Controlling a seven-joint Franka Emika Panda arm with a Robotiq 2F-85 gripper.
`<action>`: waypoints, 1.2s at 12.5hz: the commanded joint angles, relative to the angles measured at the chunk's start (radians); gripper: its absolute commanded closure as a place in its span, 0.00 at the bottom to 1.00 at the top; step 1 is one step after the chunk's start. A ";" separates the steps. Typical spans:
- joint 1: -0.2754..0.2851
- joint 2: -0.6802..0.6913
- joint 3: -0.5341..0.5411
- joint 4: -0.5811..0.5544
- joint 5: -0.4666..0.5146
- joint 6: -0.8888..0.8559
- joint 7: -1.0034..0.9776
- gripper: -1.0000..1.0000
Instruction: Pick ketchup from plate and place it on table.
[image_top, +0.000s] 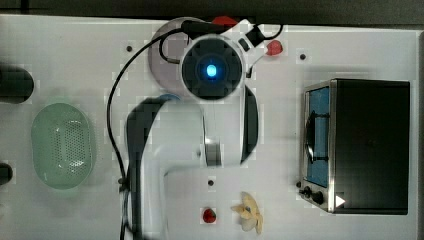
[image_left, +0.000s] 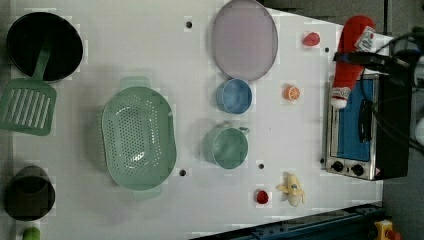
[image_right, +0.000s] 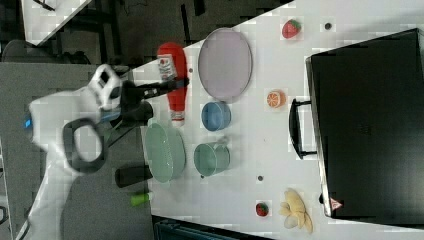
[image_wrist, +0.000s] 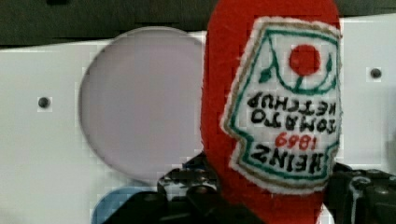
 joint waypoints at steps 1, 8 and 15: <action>-0.018 0.004 -0.009 -0.144 0.007 -0.040 0.011 0.39; -0.032 0.042 -0.053 -0.297 0.066 -0.004 0.130 0.39; -0.035 0.182 -0.055 -0.319 0.066 0.161 0.130 0.02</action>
